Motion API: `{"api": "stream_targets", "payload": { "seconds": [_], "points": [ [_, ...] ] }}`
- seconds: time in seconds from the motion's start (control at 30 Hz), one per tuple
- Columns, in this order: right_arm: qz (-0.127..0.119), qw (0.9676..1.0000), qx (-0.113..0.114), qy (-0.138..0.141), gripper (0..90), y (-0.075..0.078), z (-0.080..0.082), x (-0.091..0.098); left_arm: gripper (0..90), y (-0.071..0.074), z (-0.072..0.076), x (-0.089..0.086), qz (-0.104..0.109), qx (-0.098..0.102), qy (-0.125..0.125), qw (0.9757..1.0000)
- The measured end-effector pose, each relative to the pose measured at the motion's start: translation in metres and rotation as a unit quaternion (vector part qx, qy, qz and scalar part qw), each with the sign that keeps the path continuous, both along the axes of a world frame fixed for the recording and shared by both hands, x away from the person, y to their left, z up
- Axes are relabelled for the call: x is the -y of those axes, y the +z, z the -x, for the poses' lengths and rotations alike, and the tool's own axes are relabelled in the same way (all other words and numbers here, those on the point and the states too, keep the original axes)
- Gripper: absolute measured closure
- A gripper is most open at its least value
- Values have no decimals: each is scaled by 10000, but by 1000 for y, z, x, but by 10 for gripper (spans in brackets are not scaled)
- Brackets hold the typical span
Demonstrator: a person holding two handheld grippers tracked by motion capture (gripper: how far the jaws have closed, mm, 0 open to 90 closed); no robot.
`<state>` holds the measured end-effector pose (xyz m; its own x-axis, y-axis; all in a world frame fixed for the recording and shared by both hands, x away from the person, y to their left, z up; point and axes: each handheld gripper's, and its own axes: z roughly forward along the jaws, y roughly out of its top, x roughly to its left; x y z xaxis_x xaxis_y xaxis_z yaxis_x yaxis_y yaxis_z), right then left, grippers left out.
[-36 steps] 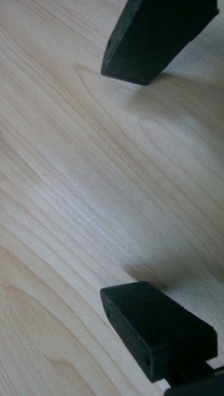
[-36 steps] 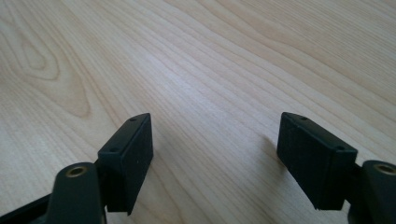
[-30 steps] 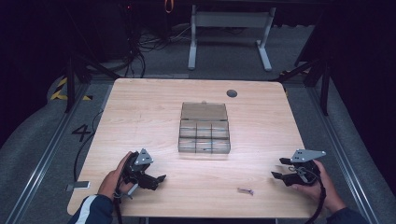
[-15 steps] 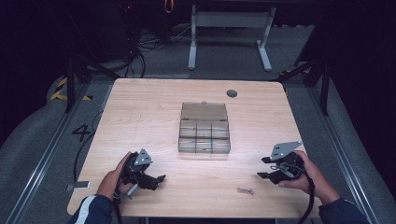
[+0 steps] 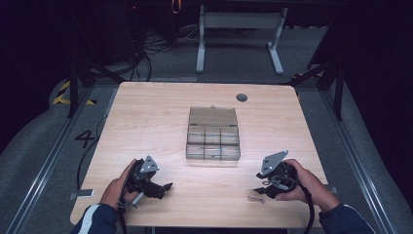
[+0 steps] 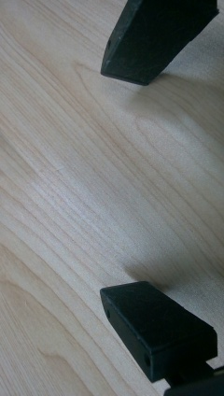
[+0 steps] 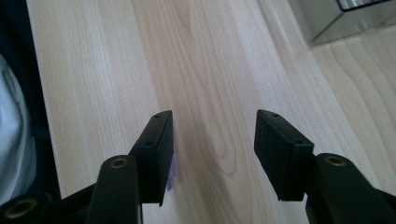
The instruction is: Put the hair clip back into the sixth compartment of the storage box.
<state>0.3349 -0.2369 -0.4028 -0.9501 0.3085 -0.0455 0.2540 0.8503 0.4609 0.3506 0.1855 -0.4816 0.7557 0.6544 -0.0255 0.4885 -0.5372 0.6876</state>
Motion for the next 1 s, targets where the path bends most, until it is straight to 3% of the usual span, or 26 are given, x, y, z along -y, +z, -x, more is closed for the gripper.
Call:
{"api": "stream_targets", "payload": {
  "seconds": [0.37,0.77,1.0],
  "points": [
    [444,9982,-137,366,517,-8,11,-19,0,0,0,0,-6,2,5,10000],
    [981,9933,-283,536,673,-24,13,-22,0,0,0,-1,-17,9,14,10000],
    [1006,9928,-259,599,748,-28,12,-23,1,0,0,-1,-16,8,16,10000]
  ]
}}
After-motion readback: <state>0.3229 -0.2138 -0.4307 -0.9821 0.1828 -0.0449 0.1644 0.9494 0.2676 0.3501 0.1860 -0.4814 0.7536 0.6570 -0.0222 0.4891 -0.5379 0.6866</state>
